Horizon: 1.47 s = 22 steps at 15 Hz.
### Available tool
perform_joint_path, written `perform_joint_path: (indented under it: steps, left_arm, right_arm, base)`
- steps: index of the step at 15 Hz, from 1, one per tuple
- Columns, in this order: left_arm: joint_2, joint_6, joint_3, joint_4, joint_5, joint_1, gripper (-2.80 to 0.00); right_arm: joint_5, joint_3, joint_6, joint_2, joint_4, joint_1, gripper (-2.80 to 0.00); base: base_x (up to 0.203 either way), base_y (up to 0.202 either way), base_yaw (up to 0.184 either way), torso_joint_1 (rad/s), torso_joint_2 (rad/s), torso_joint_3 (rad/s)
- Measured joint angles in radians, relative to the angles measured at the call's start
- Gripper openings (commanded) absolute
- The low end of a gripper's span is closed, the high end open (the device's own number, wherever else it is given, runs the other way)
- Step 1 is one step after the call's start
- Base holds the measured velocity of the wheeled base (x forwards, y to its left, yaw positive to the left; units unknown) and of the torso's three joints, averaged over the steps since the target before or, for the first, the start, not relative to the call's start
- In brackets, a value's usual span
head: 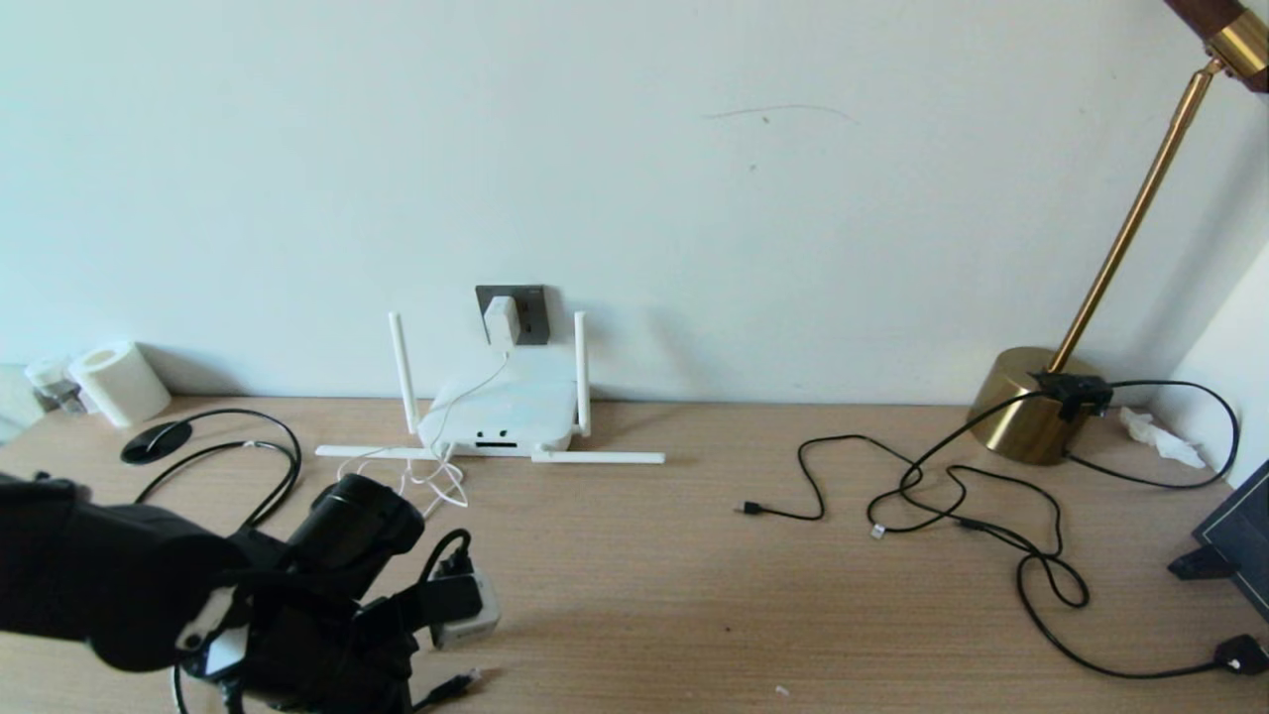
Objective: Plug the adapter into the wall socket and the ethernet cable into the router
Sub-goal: Pick up cable
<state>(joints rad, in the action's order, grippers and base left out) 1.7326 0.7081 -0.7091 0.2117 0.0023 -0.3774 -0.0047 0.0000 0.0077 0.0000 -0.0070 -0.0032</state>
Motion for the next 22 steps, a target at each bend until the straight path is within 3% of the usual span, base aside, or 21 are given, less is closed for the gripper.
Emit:
perform_joint_path:
  steps: [2, 3, 17, 20, 22]
  left_arm:
    - [0.011, 0.000, -0.001, 0.000, -0.001, 0.000, 0.00]
    - [0.014, 0.000, -0.002, 0.000, -0.002, 0.000, -2.80]
    - [-0.004, 0.001, 0.028, 0.004, -0.013, 0.000, -2.80]
    - [-0.093, 0.001, -0.028, 0.042, -0.064, -0.013, -2.80]
    - [-0.174, 0.000, -0.145, 0.152, -0.116, -0.034, -2.80]
  right_arm:
    - [0.000, 0.000, 0.000, 0.000, 0.000, 0.000, -2.80]
    - [0.000, 0.000, 0.000, 0.000, 0.000, 0.000, -2.80]
    - [0.000, 0.000, 0.000, 0.000, 0.000, 0.000, -2.80]
    - [0.000, 0.000, 0.000, 0.000, 0.000, 0.000, -2.80]
    - [0.000, 0.000, 0.000, 0.000, 0.000, 0.000, -2.80]
  base:
    - [0.000, 0.000, 0.000, 0.000, 0.00, 0.000]
    - [0.000, 0.000, 0.000, 0.000, 0.00, 0.000]
    - [0.000, 0.000, 0.000, 0.000, 0.00, 0.000]
    - [0.000, 0.000, 0.000, 0.000, 0.00, 0.000]
    - [0.000, 0.000, 0.000, 0.000, 0.00, 0.000]
